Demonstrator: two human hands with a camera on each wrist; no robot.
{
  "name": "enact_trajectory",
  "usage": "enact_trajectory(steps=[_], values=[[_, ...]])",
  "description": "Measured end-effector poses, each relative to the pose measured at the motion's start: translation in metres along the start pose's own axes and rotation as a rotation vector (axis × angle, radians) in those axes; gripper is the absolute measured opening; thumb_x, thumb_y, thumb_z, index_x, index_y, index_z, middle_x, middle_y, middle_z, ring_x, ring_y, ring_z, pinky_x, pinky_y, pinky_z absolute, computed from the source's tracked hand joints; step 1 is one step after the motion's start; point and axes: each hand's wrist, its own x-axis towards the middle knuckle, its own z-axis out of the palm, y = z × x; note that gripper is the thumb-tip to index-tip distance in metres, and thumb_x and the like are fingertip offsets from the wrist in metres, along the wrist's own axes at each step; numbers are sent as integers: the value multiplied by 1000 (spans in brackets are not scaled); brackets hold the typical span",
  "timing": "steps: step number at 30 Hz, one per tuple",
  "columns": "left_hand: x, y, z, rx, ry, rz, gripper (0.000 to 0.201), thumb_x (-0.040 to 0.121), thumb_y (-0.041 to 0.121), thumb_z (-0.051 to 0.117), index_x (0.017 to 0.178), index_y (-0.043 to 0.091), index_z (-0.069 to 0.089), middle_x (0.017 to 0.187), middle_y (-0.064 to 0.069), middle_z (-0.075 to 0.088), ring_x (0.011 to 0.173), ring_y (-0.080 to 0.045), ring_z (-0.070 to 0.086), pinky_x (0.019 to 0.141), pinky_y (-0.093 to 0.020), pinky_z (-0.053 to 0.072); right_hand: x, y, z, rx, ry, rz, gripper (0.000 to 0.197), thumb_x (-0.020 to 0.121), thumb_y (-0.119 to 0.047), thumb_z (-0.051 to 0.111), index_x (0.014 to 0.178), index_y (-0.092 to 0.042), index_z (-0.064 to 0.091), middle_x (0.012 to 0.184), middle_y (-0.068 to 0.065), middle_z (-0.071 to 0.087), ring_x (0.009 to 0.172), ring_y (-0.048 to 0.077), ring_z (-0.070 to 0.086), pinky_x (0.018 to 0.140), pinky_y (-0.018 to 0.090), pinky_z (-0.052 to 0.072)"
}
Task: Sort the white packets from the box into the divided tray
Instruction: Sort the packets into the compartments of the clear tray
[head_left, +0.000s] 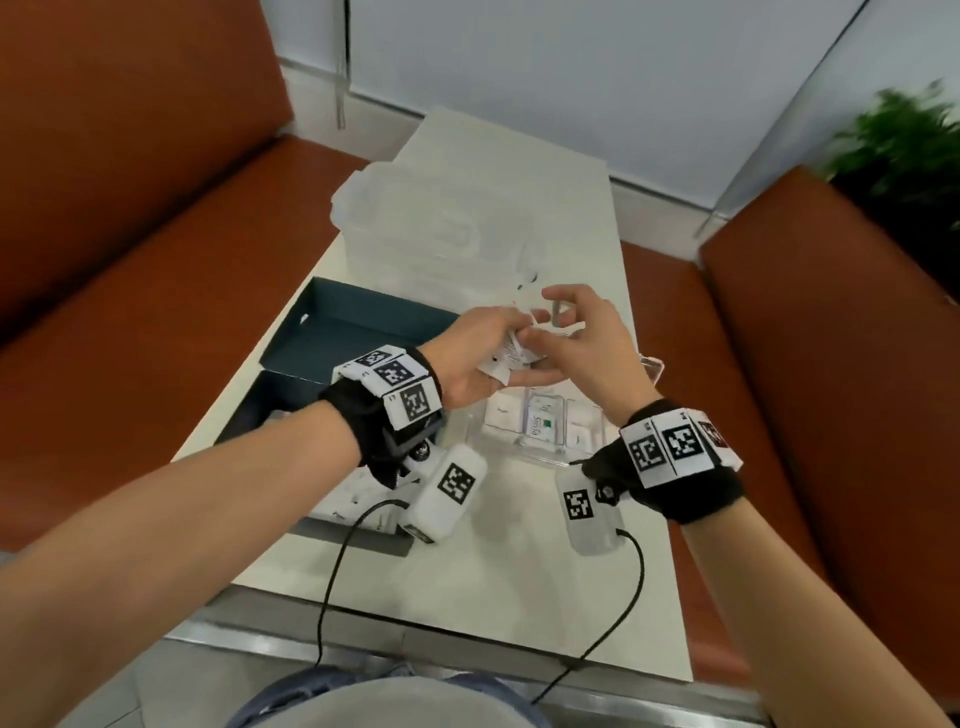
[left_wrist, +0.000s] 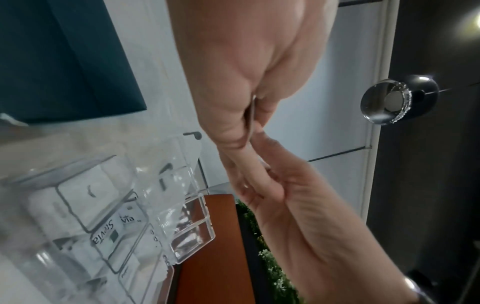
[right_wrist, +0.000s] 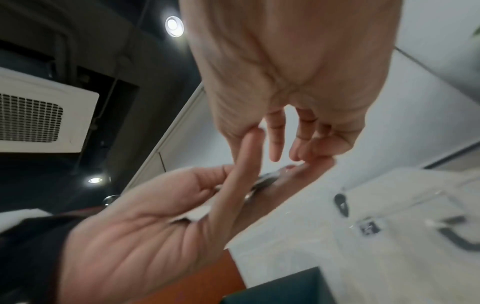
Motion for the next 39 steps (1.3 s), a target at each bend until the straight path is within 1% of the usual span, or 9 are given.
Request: enact_trajectory(steps=[2,5,11,16,20,24,29,35,39], values=[[11,-10,6,111,29,23,20,98,3,48,115,0,58,92,-16,68,78,-27,72,69,-39,61,3,14,-17,-45,-64,2,44,77,-20,75,119,-26,62,107,4,54,90,17,60,79,33,51],[22,-26,10,245,106,41,22,92,2,62,113,0,60,96,-17,72,79,-33,73,54,-27,58,2,35,-33,-38,-144,61,40,75,-16,77,112,-27,65,93,-1,62,76,8,59,69,25,47],[40,-49,-2,555,239,60,29,75,18,83,93,3,65,76,-11,71,70,-26,71,38,-17,41,-3,68,-35,289,-162,251,19,86,-10,70,102,-4,62,81,10,66,63,15,61,55,23,50],[44,-57,-8,685,244,86,25,75,21,84,81,8,64,60,-2,68,50,-13,61,39,-17,41,-1,86,-27,348,-108,324,2,85,-6,68,85,-7,66,73,7,64,64,16,61,58,25,49],[46,-56,-12,640,300,79,20,83,22,76,84,7,63,50,0,63,39,-7,54,38,-15,41,9,96,-24,398,17,365,8,85,1,63,80,-5,64,68,8,63,58,18,59,54,27,49],[49,-55,-22,634,394,82,14,87,19,72,80,10,63,54,-4,63,46,-12,54,39,-17,43,17,110,-23,292,107,410,14,87,5,58,82,-7,63,70,9,63,54,16,59,52,25,51],[51,-53,-35,620,476,81,14,85,19,74,81,11,63,54,-3,64,50,-13,58,45,-20,50,15,118,-2,-1,-17,359,11,85,-2,62,93,-4,70,76,12,68,57,15,60,53,22,49],[51,-51,-37,617,479,76,13,86,19,73,82,12,63,61,-6,65,51,-13,59,46,-22,49,16,120,15,-153,11,286,10,85,-6,62,89,-10,71,90,15,71,92,28,65,88,34,52],[50,-51,-34,596,458,74,12,87,18,72,88,10,64,64,-7,65,52,-13,59,44,-20,48,17,123,17,-194,19,281,10,86,-5,61,90,-8,70,93,15,70,95,29,63,80,27,47]])
